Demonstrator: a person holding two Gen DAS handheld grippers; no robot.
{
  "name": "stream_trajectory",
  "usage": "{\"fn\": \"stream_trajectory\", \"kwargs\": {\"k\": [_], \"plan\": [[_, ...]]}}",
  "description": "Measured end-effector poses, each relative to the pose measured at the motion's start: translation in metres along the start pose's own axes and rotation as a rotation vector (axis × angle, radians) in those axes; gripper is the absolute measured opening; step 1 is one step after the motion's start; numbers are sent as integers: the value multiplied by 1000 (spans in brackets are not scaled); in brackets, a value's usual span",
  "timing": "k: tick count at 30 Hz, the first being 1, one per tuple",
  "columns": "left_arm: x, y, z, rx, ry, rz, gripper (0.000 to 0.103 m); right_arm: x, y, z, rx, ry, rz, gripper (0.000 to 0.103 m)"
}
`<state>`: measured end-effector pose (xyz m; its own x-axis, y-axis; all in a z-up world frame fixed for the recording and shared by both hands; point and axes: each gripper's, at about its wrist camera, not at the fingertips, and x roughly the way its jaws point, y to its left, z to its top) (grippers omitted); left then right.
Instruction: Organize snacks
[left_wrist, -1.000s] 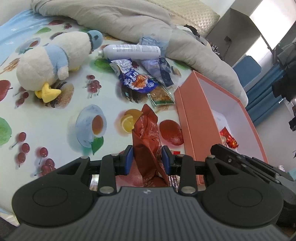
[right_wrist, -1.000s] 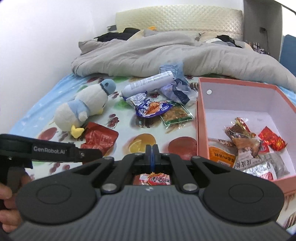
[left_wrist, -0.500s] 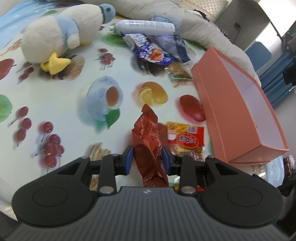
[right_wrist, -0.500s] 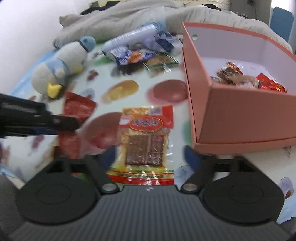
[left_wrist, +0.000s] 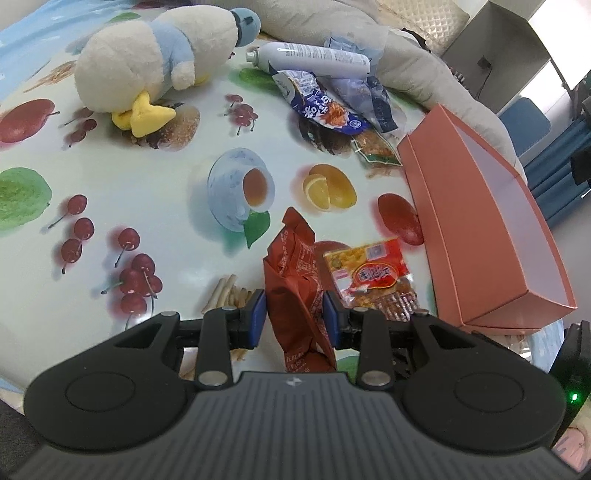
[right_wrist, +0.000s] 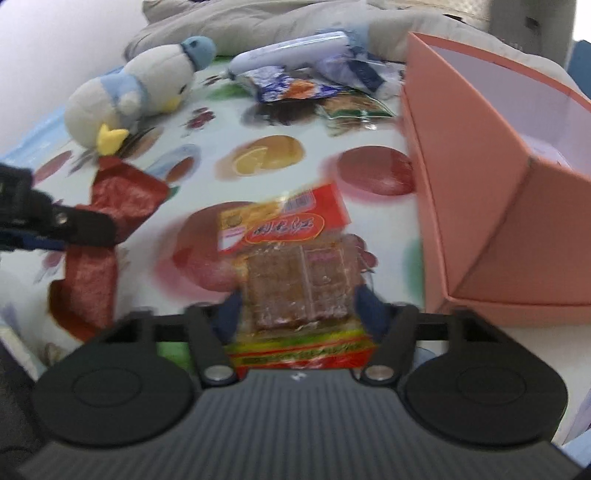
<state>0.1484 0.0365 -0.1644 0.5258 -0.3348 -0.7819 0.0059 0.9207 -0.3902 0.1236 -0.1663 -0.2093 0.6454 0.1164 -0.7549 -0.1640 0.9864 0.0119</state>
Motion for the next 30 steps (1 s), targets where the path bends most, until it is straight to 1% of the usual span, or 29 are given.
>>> {"fn": "stream_trajectory", "kwargs": {"k": [2,6,10,14,18,23,26,30], "plan": [[-2,-2,0,1,-4,-3,38,-2,-1,1,14,1,8,56],[-9,-9,2,13,-9,1,38,-13,-5,2,57,2,28,56],[-22,-17,9,20,-19,4,38,-41,-8,11,79,-30,42,56],[-36,-35,21,40,-36,-6,38,-76,-9,28,87,-70,46,57],[-49,-60,36,78,-54,-30,38,-109,-17,48,106,-136,49,57],[-59,-97,55,129,-76,-71,38,-142,-38,69,129,-219,16,57],[-61,-124,66,161,-88,-108,38,-152,-56,79,147,-250,-24,57],[-52,-165,78,207,-104,-163,38,-155,-89,88,181,-273,-68,57]]}}
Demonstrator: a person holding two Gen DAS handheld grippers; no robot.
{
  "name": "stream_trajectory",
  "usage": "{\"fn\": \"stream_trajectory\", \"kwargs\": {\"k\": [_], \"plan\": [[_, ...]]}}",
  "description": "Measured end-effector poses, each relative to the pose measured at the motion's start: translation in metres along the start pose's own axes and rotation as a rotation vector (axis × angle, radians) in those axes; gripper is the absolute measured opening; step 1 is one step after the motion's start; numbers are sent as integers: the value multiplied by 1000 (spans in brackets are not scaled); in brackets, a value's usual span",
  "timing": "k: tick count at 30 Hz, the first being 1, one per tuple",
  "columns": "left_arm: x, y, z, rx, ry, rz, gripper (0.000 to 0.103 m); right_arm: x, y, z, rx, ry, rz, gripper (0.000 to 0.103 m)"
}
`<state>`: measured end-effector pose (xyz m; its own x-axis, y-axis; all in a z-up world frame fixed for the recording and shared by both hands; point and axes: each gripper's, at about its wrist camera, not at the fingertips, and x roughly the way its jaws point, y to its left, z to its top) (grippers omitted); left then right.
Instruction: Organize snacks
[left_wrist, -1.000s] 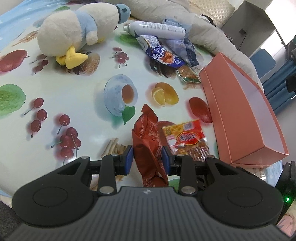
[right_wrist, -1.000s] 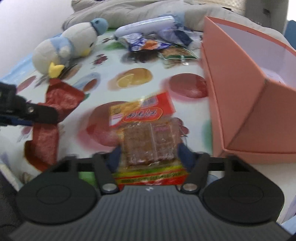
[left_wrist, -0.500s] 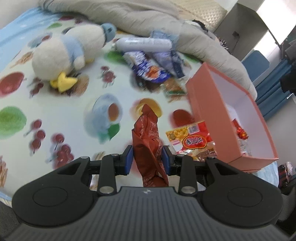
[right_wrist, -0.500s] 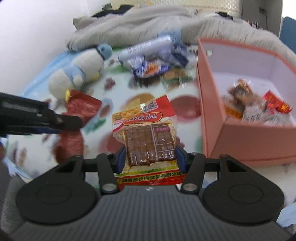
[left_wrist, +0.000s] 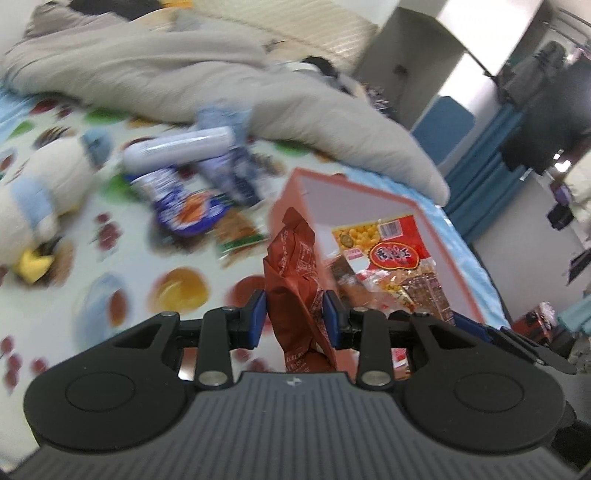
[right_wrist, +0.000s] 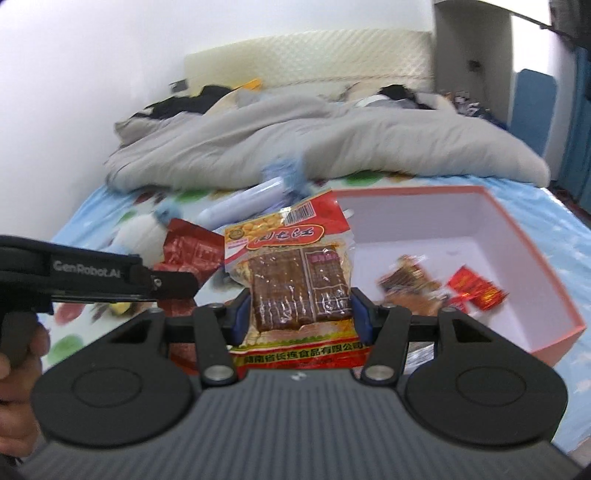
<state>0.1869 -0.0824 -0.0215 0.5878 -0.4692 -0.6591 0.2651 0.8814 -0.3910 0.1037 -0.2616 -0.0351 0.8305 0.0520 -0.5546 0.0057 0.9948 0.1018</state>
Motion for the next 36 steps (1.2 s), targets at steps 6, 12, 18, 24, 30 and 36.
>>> {"fn": "stream_trajectory", "kwargs": {"k": [6,12,18,24,30,36], "plan": [[41,-40,17,39,13,-50,38,11,-42,12,35,-15,-71,57],[91,-65,31,83,63,-58,38,43,-80,17,54,11,-107,57],[140,-74,34,105,119,-55,38,73,-106,7,90,59,-122,58],[171,-74,26,119,162,-34,38,96,-115,-7,111,102,-125,59],[174,-70,21,120,169,-23,43,98,-119,-13,142,113,-135,72],[147,-73,25,136,126,-30,48,78,-117,-10,158,82,-134,74]]}}
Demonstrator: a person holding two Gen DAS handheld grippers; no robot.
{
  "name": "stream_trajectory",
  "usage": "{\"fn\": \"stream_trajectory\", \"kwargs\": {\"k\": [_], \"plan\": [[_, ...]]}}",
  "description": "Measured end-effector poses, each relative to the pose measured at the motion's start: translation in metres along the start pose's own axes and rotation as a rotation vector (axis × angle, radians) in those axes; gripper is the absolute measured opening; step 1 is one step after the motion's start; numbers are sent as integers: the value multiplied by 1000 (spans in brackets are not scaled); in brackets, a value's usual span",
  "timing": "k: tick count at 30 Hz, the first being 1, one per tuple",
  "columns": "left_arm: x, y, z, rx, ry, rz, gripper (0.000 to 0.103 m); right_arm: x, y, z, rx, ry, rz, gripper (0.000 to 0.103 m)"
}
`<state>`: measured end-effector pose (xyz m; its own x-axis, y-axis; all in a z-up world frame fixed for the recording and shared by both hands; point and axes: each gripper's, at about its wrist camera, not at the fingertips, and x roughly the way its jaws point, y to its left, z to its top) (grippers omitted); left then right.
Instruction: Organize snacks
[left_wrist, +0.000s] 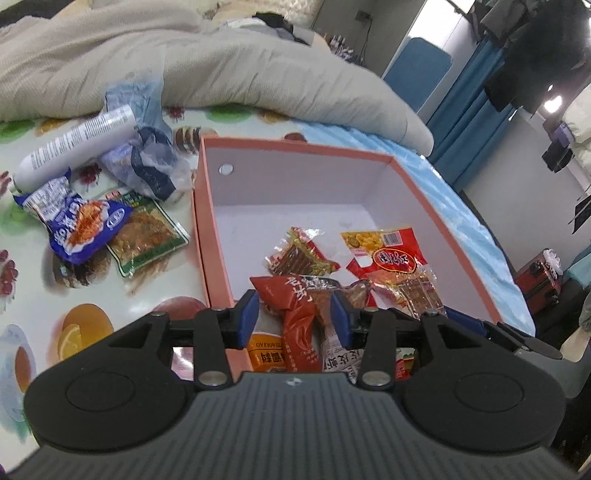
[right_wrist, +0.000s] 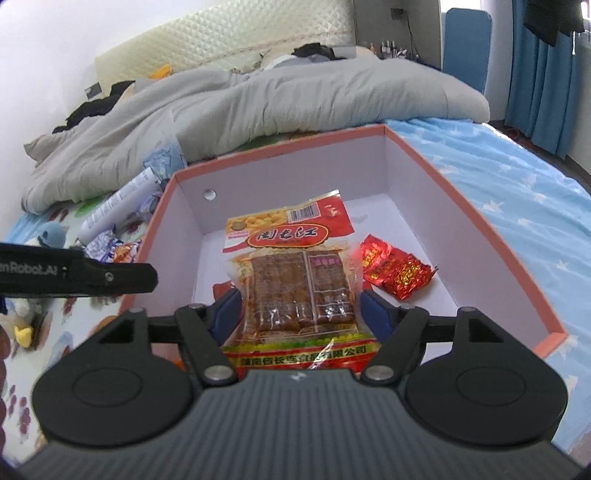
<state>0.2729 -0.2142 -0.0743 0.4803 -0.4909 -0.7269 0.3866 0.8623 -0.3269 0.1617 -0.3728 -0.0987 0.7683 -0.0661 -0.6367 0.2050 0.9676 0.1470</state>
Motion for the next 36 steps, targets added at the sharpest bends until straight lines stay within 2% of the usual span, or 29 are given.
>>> {"fn": "stream_trajectory", "kwargs": {"k": [16,23,29,36], "plan": [[-136,5,-33,9,-156,4,48,-101,45,-7,-42,-149,67,74],[-177,19,-57,4,-192,20,48,-125,65,-18,-63,-176,91,74],[-200,40,-75,-29,-207,63,49,-121,75,-25,-79,-172,102,74],[-216,60,-91,-76,-216,84,48,-68,74,-15,-115,-108,68,74]]}}
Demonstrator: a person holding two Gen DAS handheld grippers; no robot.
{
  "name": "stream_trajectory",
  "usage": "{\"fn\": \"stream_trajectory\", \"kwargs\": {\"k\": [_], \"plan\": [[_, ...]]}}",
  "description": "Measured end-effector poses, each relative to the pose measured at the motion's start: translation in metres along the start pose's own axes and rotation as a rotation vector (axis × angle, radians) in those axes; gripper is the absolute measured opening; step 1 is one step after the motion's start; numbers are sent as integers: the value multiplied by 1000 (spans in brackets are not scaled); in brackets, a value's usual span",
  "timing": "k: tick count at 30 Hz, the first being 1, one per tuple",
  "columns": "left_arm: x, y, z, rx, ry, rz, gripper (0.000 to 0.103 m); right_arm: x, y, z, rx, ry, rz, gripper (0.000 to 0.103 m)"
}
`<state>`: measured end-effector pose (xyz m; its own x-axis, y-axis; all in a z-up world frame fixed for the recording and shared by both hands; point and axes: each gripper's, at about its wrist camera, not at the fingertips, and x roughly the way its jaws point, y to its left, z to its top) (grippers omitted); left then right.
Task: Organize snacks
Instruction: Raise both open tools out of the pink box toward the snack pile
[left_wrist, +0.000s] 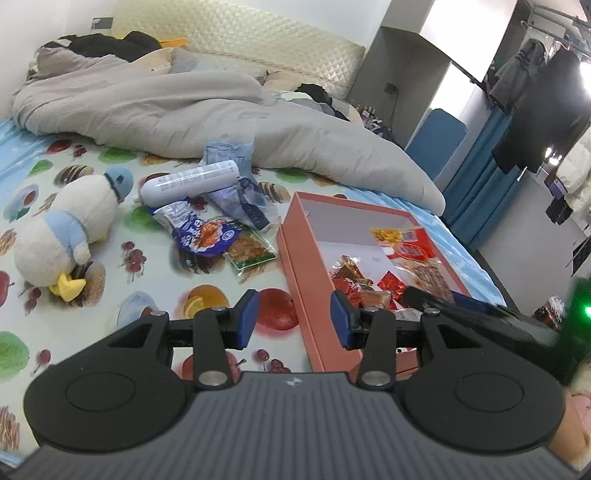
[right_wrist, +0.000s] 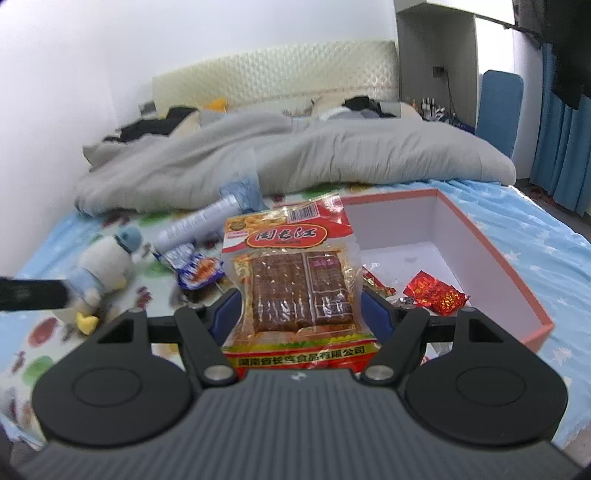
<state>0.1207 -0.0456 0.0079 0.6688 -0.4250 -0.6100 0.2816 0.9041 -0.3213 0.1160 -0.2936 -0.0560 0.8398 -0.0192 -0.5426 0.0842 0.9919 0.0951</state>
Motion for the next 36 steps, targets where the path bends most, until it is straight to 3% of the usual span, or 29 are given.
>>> {"fn": "stream_trajectory", "kwargs": {"k": [7,12,14,19,26,28,36], "plan": [[-7,14,-3,-18,-9,25,48,68,-23,1,25,125,-64,74],[-13,23,-3,-35,-12,52,49,77,-27,-7,-6,164,-88,74],[-15,27,-4,-47,-16,52,52,72,-27,-9,-3,149,-87,97],[-14,30,-8,-54,-18,54,54,47,-23,-8,16,93,-46,97],[-8,39,-14,-64,-26,51,59,-1,11,-13,-30,-20,27,97],[-4,46,-16,-69,-28,59,64,-10,24,-17,-39,-43,64,97],[30,82,-25,-76,19,109,65,-19,79,-38,-181,-106,115,97]]}}
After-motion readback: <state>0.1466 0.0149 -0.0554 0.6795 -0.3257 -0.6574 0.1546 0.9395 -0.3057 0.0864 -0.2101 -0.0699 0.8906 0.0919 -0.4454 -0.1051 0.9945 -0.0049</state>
